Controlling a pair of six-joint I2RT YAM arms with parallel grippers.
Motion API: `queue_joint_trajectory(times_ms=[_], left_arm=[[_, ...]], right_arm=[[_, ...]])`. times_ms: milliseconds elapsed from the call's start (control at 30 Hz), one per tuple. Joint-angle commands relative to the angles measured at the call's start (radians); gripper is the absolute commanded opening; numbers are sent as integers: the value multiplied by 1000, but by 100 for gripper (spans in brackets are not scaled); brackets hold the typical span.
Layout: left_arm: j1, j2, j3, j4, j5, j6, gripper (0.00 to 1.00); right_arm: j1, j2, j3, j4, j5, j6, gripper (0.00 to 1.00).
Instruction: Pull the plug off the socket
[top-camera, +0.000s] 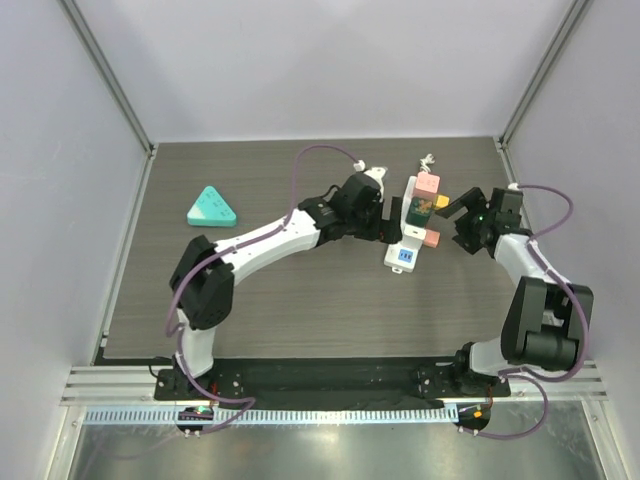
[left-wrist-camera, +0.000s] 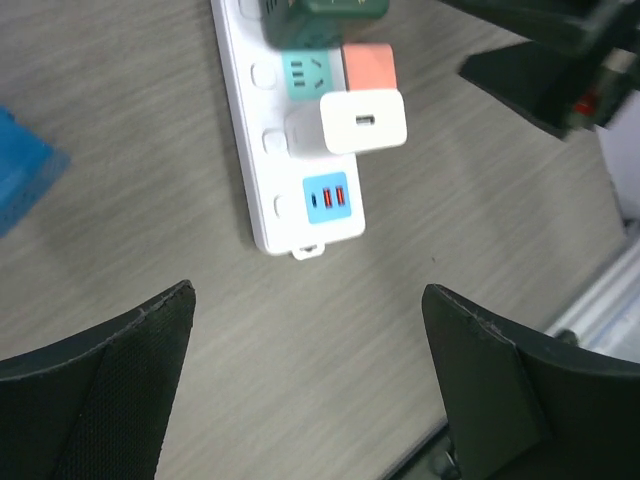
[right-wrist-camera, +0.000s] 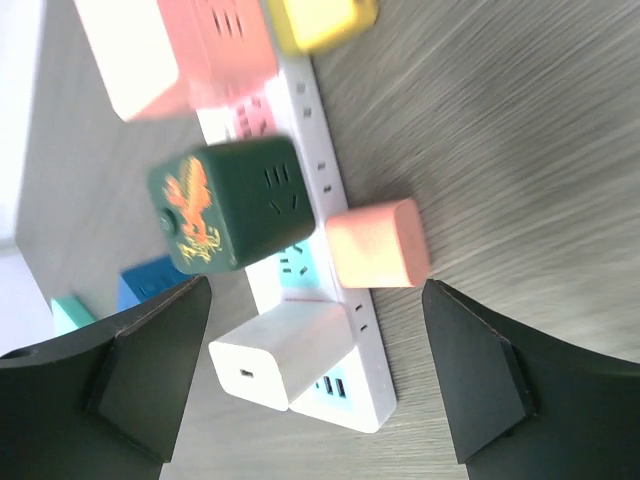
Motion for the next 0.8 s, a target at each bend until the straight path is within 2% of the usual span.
queue_joint_trajectory(times_ms=[0, 167, 300, 400, 767], left_arm=[[-48, 82, 124, -24, -136, 96, 95], [-108, 227, 277, -38, -191, 105, 95], [-134, 369, 439, -106, -251, 97, 96], [-150, 417, 507, -124, -305, 88, 96], [-158, 509, 585, -153, -382, 87, 89]], right_arm=[[-32, -97, -41, -7, 66, 40, 93], [-103, -153, -95, -7, 20, 65, 91], [-115, -176, -120, -12, -21, 57, 90], [-117, -176, -127, -12, -41, 51, 90], [-121, -199, -256, 34, -104, 39, 77]])
